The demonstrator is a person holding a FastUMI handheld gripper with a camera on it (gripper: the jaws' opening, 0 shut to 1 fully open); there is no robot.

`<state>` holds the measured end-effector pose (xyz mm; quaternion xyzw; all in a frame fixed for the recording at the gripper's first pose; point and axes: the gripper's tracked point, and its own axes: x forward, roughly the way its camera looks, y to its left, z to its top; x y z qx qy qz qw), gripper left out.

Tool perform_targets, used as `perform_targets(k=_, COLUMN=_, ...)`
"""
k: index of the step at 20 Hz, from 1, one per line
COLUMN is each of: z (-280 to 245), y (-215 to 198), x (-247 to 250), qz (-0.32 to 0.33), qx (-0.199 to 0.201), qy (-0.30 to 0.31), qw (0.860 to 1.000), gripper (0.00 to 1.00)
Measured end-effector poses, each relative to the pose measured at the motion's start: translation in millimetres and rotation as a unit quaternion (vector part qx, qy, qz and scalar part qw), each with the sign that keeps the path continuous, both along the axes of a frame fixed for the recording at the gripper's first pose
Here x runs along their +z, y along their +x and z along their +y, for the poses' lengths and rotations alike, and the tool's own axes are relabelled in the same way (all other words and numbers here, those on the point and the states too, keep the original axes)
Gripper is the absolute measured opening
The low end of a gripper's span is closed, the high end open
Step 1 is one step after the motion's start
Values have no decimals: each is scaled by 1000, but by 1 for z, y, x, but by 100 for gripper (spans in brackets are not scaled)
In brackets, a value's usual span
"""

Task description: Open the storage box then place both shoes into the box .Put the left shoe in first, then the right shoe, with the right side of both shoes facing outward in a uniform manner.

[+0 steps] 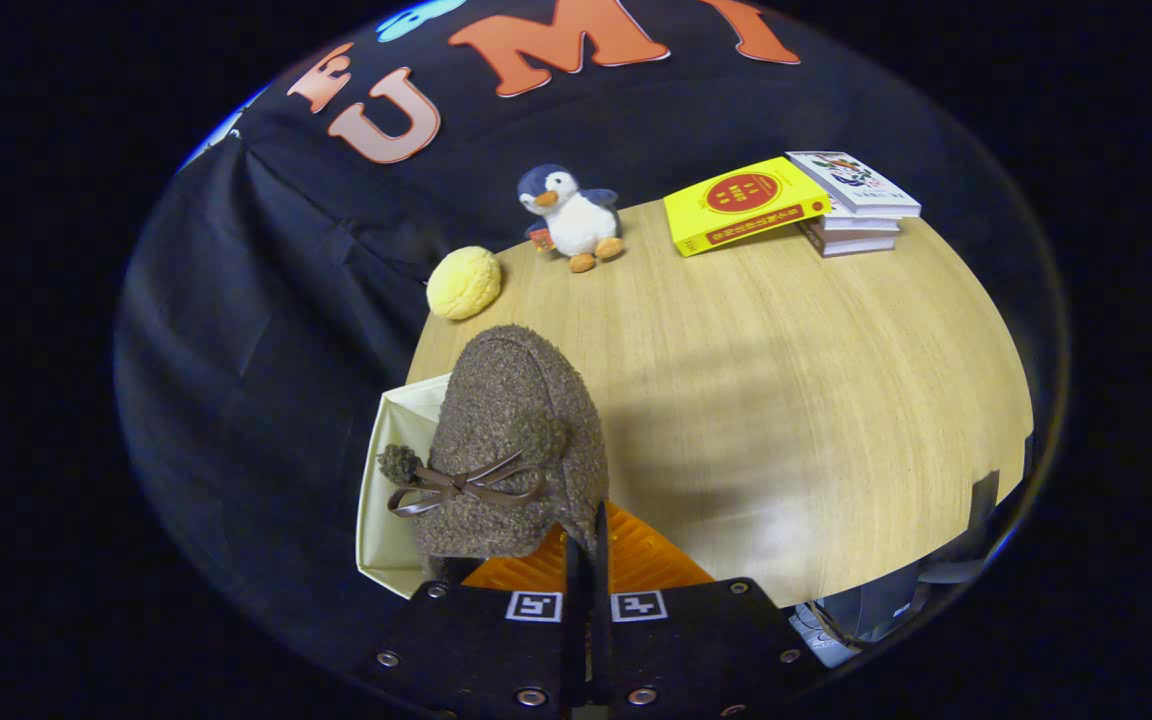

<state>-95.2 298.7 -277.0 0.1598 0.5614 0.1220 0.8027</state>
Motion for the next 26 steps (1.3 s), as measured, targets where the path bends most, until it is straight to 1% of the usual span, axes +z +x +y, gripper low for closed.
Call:
perform_targets(k=2, z=24, y=1, x=8, qz=-6, qx=8, qy=5, qw=1000, gripper=3)
perform_targets(k=5, z=63, y=4, x=20, qz=-12, qx=15, qy=27, qw=999, gripper=4)
perform_targets(k=8, z=85, y=2, x=16, qz=-13, qx=40, qy=9, qw=999, gripper=4)
perform_targets(k=12, z=119, y=4, x=-4, qz=-5, qx=55, qy=-10, qw=998, gripper=4)
perform_targets(k=15, z=127, y=4, x=-24, qz=-2, qx=52, qy=-48, qw=997, gripper=4)
perform_targets(k=19, z=141, y=2, x=-51, qz=11, qx=54, qy=-76, qw=996, gripper=5)
perform_targets(k=23, z=132, y=-1, x=-71, qz=7, qx=47, qy=-128, qw=991, gripper=8)
perform_targets(k=24, z=131, y=-1, x=-73, qz=6, qx=45, qy=-134, qw=990, gripper=11)
perform_targets(k=26, z=136, y=-1, x=-66, qz=6, qx=34, qy=-117, qw=992, gripper=17)
